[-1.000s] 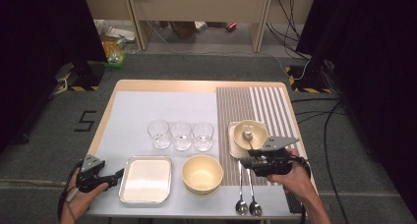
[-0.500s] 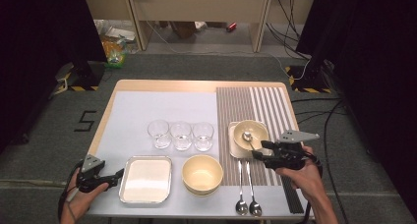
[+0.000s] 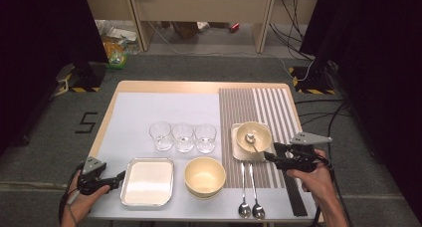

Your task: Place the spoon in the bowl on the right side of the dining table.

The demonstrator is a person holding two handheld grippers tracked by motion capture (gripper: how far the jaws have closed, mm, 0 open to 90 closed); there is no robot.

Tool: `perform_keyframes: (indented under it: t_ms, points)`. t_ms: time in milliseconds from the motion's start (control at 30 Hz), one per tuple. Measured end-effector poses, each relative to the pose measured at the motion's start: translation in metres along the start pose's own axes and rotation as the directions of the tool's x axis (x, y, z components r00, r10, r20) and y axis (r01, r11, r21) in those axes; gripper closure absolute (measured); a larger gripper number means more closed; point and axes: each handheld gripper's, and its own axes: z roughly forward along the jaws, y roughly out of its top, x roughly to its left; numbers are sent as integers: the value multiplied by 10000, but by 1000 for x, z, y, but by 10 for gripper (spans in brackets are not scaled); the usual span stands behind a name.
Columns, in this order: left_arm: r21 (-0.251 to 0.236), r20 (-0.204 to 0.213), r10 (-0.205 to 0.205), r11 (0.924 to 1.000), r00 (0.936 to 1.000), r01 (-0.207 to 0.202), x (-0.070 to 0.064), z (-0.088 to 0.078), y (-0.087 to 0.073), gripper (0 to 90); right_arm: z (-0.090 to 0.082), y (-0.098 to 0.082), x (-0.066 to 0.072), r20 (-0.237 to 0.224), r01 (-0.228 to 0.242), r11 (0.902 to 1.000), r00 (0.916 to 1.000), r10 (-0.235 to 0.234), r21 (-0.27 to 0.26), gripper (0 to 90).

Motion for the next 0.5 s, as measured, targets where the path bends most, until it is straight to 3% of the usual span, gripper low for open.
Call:
perform_keyframes:
  t_ms: [267,500]
  points:
    - [31,24,-4,10000,10000,4,0,0,0,175,-3,-12,-8,472,-160,9996,9988,148,240,453]
    - [21,9,11,10000,10000,-11,0,0,0,175,-4,-22,-15,936,-412,9984,9949,375,381,381]
